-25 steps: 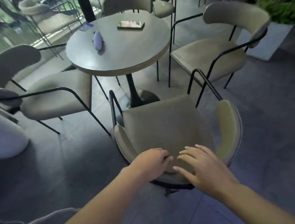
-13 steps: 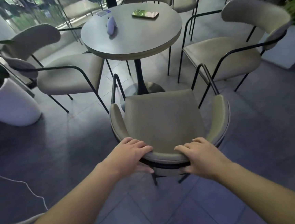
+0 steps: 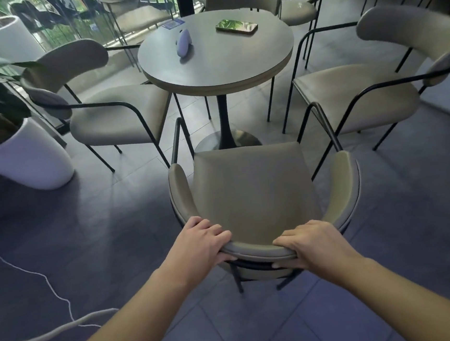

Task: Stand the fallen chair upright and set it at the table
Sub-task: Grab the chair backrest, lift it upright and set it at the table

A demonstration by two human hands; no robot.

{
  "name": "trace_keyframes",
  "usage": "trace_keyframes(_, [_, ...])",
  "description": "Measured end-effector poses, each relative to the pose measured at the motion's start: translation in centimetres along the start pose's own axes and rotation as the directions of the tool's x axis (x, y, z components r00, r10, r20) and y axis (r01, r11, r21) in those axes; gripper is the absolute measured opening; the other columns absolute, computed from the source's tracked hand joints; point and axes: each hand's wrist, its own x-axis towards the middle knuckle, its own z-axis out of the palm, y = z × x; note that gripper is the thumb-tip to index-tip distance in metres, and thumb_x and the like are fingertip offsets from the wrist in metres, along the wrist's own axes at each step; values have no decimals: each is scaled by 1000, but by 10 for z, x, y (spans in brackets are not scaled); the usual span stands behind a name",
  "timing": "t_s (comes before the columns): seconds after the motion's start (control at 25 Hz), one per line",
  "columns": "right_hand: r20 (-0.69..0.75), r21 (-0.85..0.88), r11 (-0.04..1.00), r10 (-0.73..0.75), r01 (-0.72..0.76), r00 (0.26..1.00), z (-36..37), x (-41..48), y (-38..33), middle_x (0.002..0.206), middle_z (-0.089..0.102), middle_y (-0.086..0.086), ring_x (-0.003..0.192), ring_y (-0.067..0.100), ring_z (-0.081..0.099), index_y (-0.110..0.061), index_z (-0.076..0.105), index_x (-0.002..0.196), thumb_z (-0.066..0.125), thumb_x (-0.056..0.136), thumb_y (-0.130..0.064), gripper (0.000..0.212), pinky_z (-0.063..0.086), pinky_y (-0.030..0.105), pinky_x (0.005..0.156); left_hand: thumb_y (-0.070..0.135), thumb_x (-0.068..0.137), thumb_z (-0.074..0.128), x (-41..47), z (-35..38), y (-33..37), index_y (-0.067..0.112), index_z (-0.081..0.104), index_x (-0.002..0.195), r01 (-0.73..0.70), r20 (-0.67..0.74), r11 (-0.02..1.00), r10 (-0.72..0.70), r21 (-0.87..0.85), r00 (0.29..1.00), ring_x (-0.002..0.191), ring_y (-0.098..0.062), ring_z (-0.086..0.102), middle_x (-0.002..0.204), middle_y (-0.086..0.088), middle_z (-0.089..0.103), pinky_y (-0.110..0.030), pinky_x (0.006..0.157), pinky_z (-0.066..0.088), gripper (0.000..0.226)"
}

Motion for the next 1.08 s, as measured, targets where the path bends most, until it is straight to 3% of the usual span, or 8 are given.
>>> trace_keyframes(0.2, [-24,26,999,-41,41,999,5,26,-13,69,64,-10,58,18,63,-28,64,78,45,85,-74,50,47,30,49,63,85,55,-14,0,-22,27,61,86,35,34,999,-36,19,999,75,-18,63,77,11,63,-33,79,49,37])
trace_keyframes(0.4, [-11,-23,999,-43,42,999,6,45,-25,64,59,-10,53,15,60,-29,59,73,47,84,-75,49,26,26,49,64,88,40,-25,3,-43,29,59,90,71,15,997,-71,-3,997,80,-18,63,82,12,62,-34,81,48,39])
trace_keyframes(0.64, [-16,3,999,-33,33,999,8,61,-22,68,61,-10,58,15,62,-29,61,77,43,87,-76,51,37,28,49,62,87,55,-20,12,-60,30,56,95,62,8,998,-62,-19,998,89,-17,64,88,13,63,-33,87,45,33])
trace_keyframes(0.84, [13,-5,1000,-21,21,1000,8,75,-20,69,63,-10,60,15,64,-29,63,79,41,86,-76,52,34,27,51,63,89,47,-14,12,-72,30,57,98,63,33,998,-62,-25,998,94,-17,63,92,13,62,-34,90,42,35])
trace_keyframes(1.08, [61,110,992,52,-59,997,-8,81,-26,88,70,-10,81,18,69,-33,70,99,40,77,-88,66,50,34,65,78,89,28,-12,3,-70,29,64,102,99,40,993,-97,-67,995,95,-14,62,96,13,65,-30,93,42,63])
